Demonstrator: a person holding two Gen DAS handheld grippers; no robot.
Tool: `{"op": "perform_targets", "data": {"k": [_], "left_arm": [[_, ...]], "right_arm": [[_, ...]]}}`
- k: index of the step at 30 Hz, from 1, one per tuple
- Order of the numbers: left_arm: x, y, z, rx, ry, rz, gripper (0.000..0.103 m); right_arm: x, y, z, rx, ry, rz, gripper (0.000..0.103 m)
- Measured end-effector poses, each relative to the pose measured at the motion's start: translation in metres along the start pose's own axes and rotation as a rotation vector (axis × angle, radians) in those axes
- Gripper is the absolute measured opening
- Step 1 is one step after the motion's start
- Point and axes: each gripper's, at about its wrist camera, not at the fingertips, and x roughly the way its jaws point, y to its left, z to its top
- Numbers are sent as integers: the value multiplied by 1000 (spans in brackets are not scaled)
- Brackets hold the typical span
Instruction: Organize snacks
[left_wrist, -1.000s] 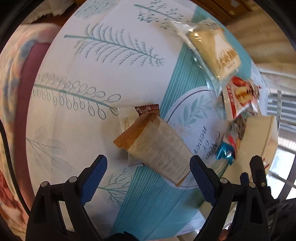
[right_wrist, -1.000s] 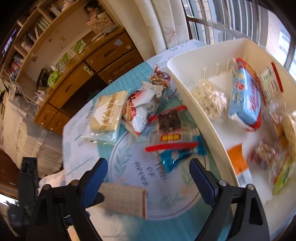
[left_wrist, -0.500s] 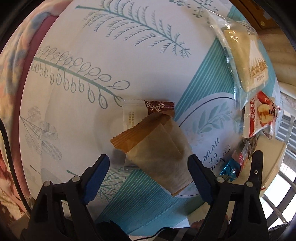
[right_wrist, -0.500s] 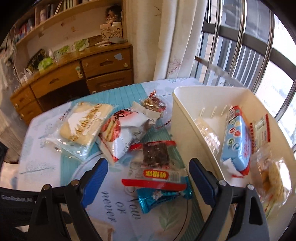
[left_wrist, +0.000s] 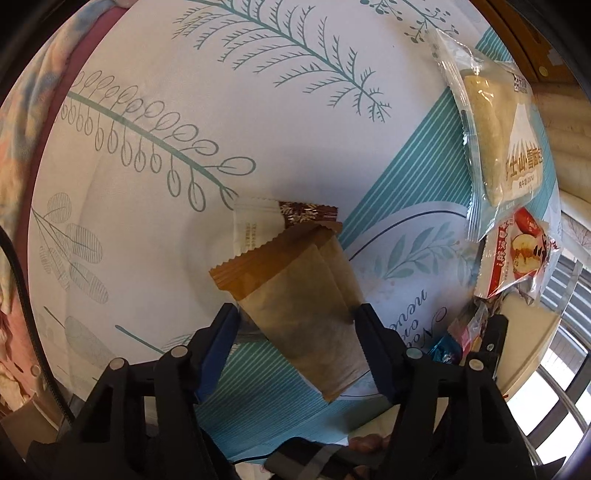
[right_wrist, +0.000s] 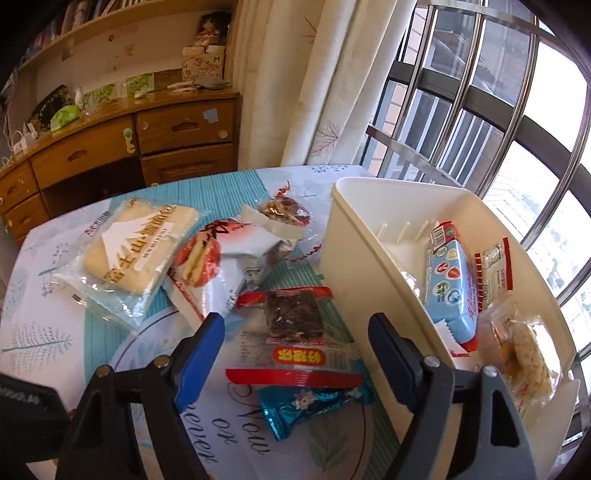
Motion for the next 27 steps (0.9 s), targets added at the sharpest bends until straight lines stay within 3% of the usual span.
{"op": "perform_targets", "data": {"k": [10,20,27], "left_arm": [[-15,-10,5,42,-51,-2,45],[-25,-5,17,71,-56,12,45],[-28,3,14,112,-51,33,48]], "right_arm": [[19,6,-1,-16,80,16,75],[39,10,-4,-82,105,-10,71],[46,4,0,-93,130,86,59]]}}
